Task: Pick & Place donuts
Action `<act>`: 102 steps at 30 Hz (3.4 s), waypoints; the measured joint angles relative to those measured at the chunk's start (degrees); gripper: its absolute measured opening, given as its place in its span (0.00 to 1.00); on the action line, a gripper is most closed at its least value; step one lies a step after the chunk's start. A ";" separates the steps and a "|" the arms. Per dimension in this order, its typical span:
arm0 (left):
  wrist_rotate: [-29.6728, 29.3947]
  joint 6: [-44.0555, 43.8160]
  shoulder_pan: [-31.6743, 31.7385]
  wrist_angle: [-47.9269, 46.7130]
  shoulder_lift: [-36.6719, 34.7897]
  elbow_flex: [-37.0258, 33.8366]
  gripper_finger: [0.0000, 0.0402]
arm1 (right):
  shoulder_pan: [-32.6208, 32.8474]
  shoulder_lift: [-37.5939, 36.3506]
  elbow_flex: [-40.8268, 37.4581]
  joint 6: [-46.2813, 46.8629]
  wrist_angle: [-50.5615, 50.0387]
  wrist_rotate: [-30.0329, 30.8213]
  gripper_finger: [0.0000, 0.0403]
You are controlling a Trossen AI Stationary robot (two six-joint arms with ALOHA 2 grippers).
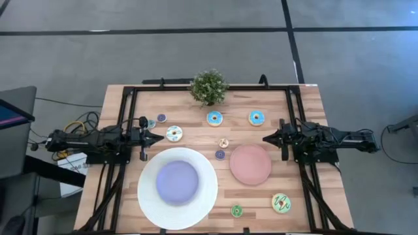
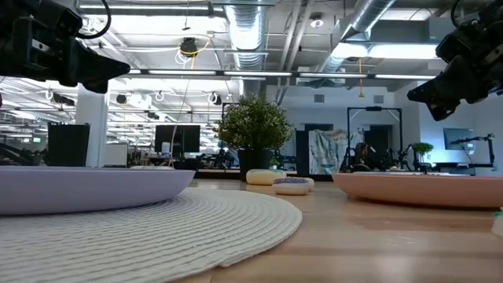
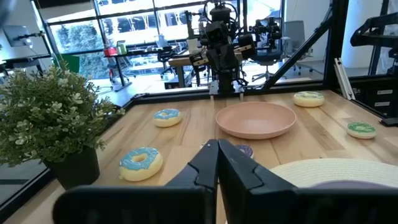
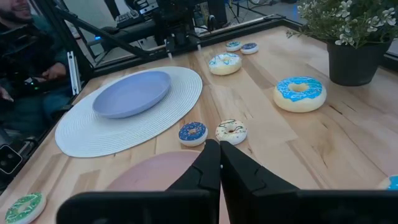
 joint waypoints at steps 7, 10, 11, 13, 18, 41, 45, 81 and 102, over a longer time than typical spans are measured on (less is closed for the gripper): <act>-0.30 -0.01 0.00 0.69 0.00 0.00 0.00 | 0.00 0.01 0.01 0.00 -0.02 0.00 0.00; -0.29 -0.44 0.01 0.85 0.00 0.00 0.00 | 0.01 -0.01 0.01 0.00 0.00 0.00 0.00; -0.29 -0.46 0.01 0.98 0.00 0.00 0.00 | 0.02 0.01 0.02 0.01 -0.02 0.00 0.00; -0.29 -1.15 -0.02 1.23 0.00 0.00 0.00 | 0.00 0.01 0.01 0.01 0.00 0.00 0.00; -0.05 -4.53 -0.02 0.86 -0.02 0.00 0.00 | -0.01 0.01 -0.01 0.01 0.01 0.00 0.00; -33.12 -7.54 5.62 -8.21 28.18 24.83 0.00 | 0.00 0.01 0.01 0.00 0.00 0.00 0.00; -32.07 -10.36 12.40 -16.75 36.89 33.86 0.00 | 0.00 0.01 0.02 0.01 0.00 0.00 0.00; -1.80 -18.93 40.79 -36.14 83.86 47.58 0.68 | -0.01 -0.01 -0.01 0.01 -0.01 0.00 0.00; -1.93 -20.47 40.94 -39.71 90.84 47.65 0.68 | -0.01 0.01 0.02 0.00 0.00 0.00 0.00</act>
